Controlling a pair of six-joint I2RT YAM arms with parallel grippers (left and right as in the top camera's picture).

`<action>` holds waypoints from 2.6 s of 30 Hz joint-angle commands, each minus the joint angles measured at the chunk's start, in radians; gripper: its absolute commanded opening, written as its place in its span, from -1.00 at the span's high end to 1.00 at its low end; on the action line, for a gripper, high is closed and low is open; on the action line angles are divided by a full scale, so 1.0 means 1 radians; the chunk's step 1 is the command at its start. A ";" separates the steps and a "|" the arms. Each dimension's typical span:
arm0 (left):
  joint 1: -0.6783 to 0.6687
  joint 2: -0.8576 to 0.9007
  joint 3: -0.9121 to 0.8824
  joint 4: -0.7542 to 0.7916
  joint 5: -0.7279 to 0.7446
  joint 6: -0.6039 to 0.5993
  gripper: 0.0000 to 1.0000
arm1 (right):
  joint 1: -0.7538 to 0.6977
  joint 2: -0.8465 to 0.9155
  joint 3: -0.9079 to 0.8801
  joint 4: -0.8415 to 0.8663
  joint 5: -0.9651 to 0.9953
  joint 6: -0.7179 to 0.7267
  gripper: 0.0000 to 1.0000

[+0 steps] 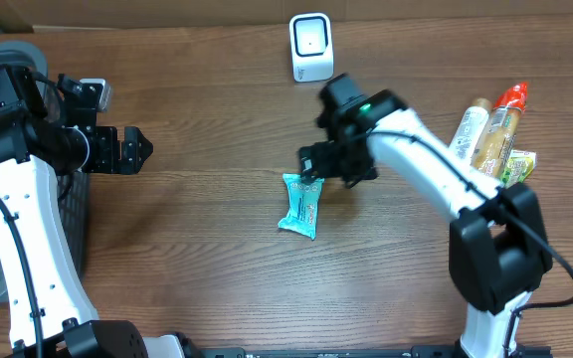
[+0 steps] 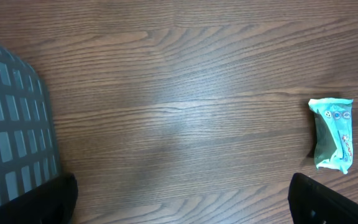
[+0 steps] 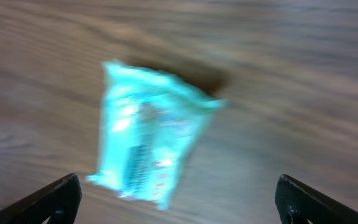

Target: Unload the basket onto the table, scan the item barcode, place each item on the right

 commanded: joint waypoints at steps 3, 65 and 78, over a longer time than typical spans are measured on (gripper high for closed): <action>-0.006 0.006 0.000 0.004 0.011 0.023 -0.99 | 0.137 0.010 -0.016 0.073 0.039 0.195 -1.00; -0.006 0.006 0.000 0.004 0.011 0.023 -0.99 | 0.422 0.237 -0.004 -0.090 0.731 -0.066 0.81; -0.006 0.006 0.000 0.003 0.011 0.023 -0.99 | 0.195 0.032 0.094 0.037 -0.296 -0.217 0.92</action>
